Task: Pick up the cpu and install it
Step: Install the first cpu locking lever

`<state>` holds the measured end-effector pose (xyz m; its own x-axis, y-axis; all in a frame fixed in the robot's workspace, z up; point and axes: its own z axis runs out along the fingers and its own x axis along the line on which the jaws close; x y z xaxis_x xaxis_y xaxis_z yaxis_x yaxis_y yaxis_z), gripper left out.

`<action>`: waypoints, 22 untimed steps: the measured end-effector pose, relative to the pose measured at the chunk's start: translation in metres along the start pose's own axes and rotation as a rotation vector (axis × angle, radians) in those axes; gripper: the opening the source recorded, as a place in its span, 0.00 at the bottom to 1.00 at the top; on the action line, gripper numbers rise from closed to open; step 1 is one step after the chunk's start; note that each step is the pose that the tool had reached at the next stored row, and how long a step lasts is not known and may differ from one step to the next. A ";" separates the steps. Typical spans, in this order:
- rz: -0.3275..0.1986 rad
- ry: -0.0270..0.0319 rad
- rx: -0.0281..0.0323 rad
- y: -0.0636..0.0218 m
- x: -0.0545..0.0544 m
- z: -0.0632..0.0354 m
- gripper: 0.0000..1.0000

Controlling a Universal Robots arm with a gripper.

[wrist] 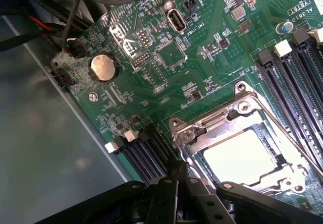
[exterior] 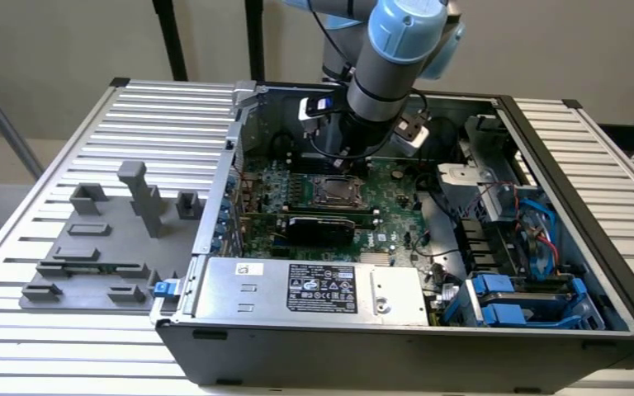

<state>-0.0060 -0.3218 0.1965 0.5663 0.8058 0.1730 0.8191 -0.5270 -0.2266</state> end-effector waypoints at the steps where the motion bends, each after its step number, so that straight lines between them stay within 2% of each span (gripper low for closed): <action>1: 0.000 0.0009 0.0002 0.0001 0.000 0.0000 0.11; 5: -0.001 0.0030 0.0015 0.0001 0.000 -0.0001 0.11; 8: 0.000 0.0018 0.0032 -0.0011 -0.001 -0.0009 0.11; 9: 0.003 -0.0033 0.0110 -0.0068 -0.004 -0.0037 0.11; 10: 0.004 -0.0056 0.0148 -0.0085 -0.004 -0.0044 0.11; 14: 0.007 -0.0119 0.0243 -0.0111 -0.006 -0.0054 0.11; 17: 0.009 -0.0148 0.0289 -0.0114 -0.006 -0.0058 0.11; 22: 0.014 -0.0172 0.0326 -0.0104 -0.008 -0.0063 0.11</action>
<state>-0.0182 -0.3241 0.2036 0.5761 0.8029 0.1531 0.8073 -0.5297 -0.2601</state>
